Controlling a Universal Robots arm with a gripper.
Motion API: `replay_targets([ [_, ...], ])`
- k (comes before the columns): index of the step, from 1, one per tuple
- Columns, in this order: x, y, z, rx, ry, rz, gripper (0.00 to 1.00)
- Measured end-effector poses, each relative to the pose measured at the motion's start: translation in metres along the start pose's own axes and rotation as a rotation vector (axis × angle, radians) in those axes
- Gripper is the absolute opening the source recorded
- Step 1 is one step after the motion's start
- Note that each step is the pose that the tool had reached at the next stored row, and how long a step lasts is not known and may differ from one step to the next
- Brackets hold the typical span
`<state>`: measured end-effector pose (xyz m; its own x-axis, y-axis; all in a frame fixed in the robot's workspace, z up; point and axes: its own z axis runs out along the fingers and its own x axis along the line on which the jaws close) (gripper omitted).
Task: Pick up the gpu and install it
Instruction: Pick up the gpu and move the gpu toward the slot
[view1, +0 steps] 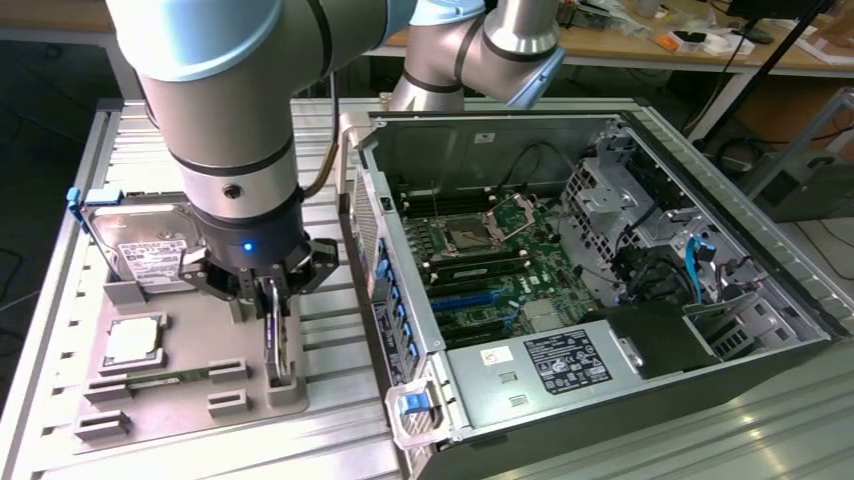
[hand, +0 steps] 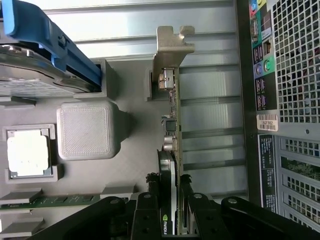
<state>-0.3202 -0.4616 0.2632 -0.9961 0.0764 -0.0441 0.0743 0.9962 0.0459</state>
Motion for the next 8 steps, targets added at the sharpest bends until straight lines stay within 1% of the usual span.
replay_targets([
  [8,-0.0001,0.0001,-0.0022,0.0,0.0,0.0,0.27],
])
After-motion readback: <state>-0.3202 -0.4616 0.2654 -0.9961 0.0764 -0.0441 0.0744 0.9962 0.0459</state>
